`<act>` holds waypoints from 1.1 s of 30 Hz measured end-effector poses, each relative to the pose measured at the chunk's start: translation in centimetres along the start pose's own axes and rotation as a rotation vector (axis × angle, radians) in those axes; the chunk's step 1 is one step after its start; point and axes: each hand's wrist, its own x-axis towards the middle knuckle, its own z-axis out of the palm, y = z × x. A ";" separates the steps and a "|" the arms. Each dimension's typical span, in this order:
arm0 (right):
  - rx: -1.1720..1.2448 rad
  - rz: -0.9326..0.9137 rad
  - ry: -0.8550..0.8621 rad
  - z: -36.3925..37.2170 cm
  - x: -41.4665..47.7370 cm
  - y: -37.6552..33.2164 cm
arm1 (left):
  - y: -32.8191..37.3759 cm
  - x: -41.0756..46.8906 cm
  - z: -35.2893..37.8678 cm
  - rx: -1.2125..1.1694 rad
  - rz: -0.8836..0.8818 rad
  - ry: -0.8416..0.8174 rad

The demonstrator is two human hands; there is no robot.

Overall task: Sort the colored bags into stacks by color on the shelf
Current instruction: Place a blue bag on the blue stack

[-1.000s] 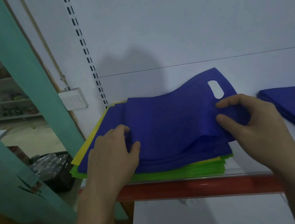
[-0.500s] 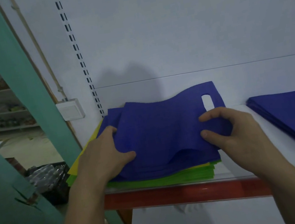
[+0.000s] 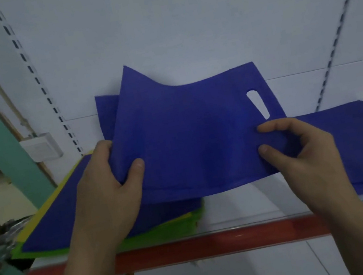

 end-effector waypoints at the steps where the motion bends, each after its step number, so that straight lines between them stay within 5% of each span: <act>1: -0.003 0.005 0.011 -1.3 0.3 0.4 | 1.0 -0.2 1.1 -0.004 0.004 -0.002; 8: -0.038 0.036 0.082 -12.5 2.8 3.9 | 8.1 -1.8 10.7 -0.062 0.086 0.048; 14: -0.221 0.076 0.141 -21.8 4.8 8.8 | 12.8 -4.2 19.9 -0.193 0.089 -0.099; 22: -0.366 0.169 0.044 -29.5 7.2 13.4 | 14.6 -7.7 28.5 0.029 0.034 -0.125; 33: -0.757 0.171 -0.173 -31.3 7.5 14.4 | 15.5 -8.2 29.4 0.368 -0.112 -0.332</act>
